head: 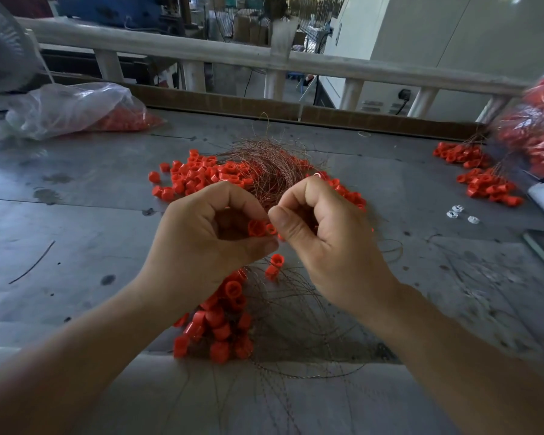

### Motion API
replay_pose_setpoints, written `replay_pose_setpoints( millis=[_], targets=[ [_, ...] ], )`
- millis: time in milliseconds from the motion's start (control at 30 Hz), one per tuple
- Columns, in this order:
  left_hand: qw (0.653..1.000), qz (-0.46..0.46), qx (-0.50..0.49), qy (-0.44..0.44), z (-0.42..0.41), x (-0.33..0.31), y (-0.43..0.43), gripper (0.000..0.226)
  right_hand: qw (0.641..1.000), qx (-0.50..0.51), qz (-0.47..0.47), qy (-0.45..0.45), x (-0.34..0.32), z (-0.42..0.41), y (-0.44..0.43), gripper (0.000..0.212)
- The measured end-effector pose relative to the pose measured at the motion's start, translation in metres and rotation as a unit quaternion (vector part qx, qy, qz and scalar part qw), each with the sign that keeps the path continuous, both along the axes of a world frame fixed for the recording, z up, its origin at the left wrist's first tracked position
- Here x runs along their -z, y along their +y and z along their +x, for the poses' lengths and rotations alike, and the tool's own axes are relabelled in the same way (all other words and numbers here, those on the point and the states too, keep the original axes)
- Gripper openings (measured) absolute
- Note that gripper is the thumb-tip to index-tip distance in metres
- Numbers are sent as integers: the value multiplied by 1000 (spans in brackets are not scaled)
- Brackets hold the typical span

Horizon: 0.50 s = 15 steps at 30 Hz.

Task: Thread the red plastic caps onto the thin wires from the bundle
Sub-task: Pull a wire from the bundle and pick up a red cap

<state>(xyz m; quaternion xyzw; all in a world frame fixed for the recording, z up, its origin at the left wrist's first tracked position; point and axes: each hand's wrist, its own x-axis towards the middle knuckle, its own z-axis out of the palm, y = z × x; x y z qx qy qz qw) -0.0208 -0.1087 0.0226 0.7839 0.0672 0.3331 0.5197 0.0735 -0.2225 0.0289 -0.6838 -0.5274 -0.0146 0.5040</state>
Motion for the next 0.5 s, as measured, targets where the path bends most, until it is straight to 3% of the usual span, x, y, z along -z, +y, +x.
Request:
replay_pose_setpoints(
  millis=[500],
  targets=[
    [960,-232,158,-17,-2,-1,9,31,999,42,-31,2,0,13,-4,15]
  ],
)
